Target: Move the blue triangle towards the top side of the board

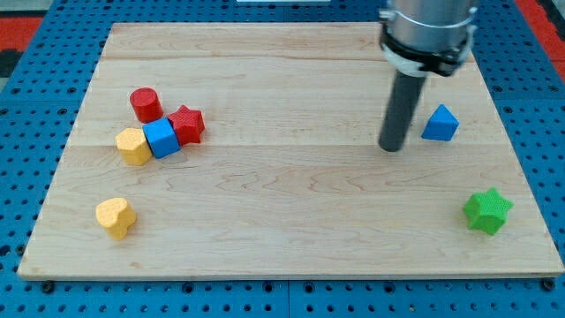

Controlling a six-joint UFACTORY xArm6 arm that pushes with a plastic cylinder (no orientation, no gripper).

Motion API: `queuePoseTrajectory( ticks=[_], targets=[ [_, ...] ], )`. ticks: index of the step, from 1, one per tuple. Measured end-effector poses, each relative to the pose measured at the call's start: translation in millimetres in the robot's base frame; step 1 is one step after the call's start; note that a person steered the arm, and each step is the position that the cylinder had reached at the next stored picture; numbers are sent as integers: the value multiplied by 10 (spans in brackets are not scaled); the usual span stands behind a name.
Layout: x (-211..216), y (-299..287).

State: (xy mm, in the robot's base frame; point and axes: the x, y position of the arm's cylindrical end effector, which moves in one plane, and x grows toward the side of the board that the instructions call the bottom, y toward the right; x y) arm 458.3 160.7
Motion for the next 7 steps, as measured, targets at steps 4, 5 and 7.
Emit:
queuePoseTrajectory(
  ticks=[4,5,7],
  targets=[
    [-173,899],
    [-180,799],
    [-366,603]
  ],
)
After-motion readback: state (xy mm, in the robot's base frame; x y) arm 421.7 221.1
